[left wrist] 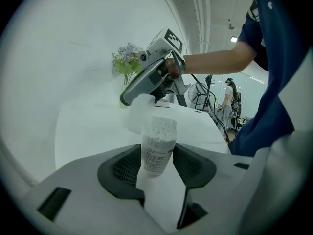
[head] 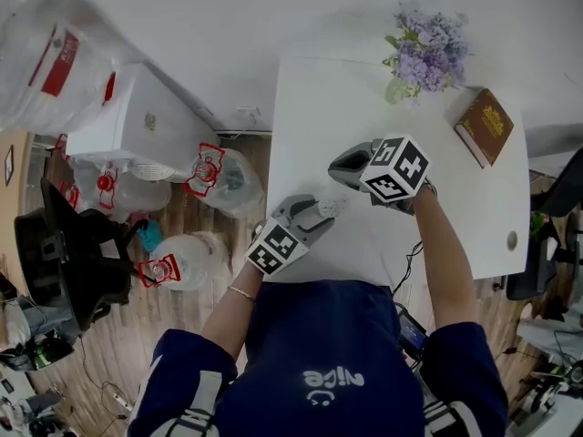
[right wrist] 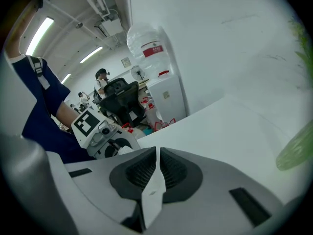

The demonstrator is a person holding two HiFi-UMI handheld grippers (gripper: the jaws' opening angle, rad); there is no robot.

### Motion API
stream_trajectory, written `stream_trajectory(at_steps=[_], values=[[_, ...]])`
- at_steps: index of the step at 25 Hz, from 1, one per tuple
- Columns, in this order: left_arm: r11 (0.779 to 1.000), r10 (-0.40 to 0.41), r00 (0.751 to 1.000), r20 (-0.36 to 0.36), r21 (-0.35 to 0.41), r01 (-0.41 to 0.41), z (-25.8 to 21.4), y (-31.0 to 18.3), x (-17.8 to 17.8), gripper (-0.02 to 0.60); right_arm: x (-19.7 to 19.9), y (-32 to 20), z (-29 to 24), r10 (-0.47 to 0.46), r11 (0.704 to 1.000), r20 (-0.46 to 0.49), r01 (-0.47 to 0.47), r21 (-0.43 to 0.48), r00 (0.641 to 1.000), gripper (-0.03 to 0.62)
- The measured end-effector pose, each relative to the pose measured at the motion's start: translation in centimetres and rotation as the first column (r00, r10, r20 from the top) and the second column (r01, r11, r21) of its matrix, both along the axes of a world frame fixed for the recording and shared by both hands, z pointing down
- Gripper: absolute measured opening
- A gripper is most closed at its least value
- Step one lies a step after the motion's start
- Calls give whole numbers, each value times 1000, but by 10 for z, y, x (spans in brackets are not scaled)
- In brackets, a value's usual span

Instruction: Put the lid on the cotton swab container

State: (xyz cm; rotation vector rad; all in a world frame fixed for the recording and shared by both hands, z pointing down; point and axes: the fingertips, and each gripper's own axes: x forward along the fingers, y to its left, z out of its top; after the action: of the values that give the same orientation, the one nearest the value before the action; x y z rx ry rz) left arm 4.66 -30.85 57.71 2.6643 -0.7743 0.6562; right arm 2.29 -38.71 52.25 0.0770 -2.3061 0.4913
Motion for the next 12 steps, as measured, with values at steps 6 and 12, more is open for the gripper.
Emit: stream_trajectory(at_steps=[6, 12], values=[[1000, -2, 1000, 3, 5, 2, 0, 0, 1, 216, 5, 17, 0, -49, 998, -44, 51, 33, 998, 57], [1000, -2, 1000, 8, 9, 2, 0, 1, 0, 216, 8, 26, -2, 8, 999, -30, -6, 48, 1000, 57]])
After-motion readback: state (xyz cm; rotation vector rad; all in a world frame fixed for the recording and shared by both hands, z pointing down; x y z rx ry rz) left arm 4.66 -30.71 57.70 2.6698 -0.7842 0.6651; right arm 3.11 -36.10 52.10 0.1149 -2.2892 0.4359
